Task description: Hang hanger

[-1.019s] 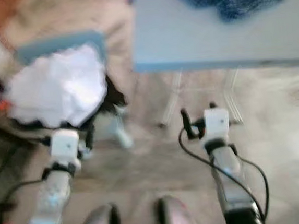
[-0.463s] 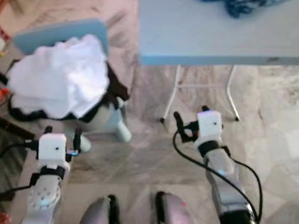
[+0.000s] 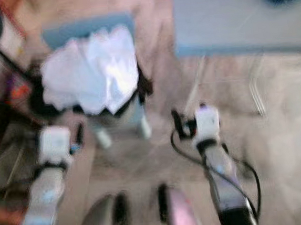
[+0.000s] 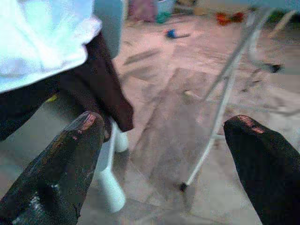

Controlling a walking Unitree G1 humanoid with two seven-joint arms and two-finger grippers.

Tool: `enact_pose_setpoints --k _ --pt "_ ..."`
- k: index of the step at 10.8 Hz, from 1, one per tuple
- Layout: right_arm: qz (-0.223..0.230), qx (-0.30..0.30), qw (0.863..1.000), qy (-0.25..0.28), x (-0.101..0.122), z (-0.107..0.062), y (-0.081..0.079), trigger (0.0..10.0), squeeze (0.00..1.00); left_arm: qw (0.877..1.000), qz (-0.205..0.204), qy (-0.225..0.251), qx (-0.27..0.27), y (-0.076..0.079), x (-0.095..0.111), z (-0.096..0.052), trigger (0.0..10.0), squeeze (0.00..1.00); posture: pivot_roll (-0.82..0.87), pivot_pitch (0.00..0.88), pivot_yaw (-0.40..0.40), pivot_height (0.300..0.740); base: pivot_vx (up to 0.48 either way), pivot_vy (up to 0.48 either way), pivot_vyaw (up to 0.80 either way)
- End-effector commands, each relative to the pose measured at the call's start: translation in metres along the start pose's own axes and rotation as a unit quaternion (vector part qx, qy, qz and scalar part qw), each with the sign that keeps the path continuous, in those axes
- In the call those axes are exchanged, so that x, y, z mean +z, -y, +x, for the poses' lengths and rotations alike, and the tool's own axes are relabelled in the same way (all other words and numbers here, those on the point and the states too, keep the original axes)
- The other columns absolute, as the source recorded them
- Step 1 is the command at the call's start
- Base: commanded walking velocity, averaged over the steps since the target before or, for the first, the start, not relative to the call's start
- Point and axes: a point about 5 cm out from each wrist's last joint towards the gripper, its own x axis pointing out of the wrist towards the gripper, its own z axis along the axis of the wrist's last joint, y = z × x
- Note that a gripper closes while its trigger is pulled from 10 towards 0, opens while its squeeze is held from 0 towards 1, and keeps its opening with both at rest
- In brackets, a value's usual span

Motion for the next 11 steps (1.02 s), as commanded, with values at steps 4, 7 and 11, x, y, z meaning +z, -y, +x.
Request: enact_pose_setpoints --k 4,7,11 --pt "-0.002 -0.009 1.0 0.001 -0.002 0.004 0.001 10.0 0.0 1.0 -0.009 0.006 -0.022 0.0 -0.001 -0.001 10.0 0.0 0.05 0.248 -0.015 0.74 0.065 0.0 0.0" --pt "-0.008 -0.017 1.0 0.009 -0.001 0.006 0.003 10.0 0.0 0.999 -0.015 0.018 -0.034 0.004 0.003 0.004 10.0 0.0 0.04 0.246 -0.014 0.74 0.323 0.0 0.0" --pt "-0.039 -0.051 0.998 -0.005 -0.01 -0.01 0.017 10.0 0.0 0.999 -0.018 0.012 -0.049 0.01 -0.001 0.0 10.0 0.0 0.04 0.248 -0.023 0.74 0.45 0.0 0.0"
